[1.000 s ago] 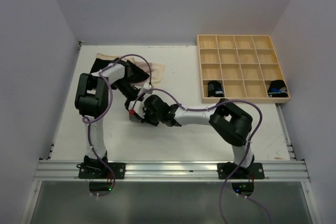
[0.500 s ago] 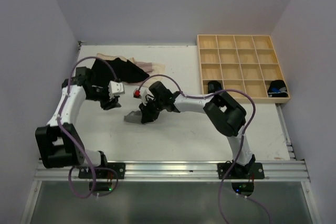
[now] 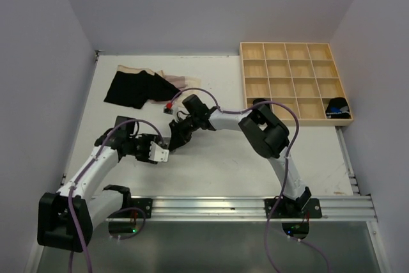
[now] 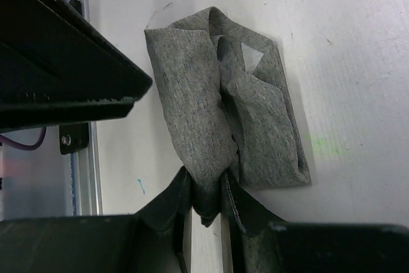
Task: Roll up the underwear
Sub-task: Roll the underwear, then place the rolled underwear into the container
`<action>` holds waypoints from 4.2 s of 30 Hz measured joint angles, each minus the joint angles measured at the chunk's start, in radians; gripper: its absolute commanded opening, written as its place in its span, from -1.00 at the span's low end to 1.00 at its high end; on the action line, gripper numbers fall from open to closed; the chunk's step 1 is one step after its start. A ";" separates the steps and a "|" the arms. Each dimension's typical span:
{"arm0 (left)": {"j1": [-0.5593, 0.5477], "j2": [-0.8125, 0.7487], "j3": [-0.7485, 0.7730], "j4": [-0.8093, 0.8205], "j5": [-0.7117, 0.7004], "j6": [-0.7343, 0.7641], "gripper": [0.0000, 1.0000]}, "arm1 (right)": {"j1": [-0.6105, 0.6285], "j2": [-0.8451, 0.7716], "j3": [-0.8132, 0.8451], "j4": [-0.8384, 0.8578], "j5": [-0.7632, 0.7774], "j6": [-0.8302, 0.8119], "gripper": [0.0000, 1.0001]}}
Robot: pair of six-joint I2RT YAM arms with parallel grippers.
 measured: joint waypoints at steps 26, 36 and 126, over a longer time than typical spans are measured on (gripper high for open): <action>-0.160 0.446 0.188 0.061 -0.174 0.018 -1.00 | -0.042 -0.061 -0.076 -0.010 -0.040 0.059 0.35; -0.158 0.757 0.528 -0.283 -0.157 -0.010 -0.97 | -0.161 -0.496 -0.367 -0.085 0.386 0.007 0.25; 0.031 0.619 0.827 -0.296 0.349 -0.377 1.00 | -0.446 -1.196 -0.531 -0.345 1.222 -0.169 -1.00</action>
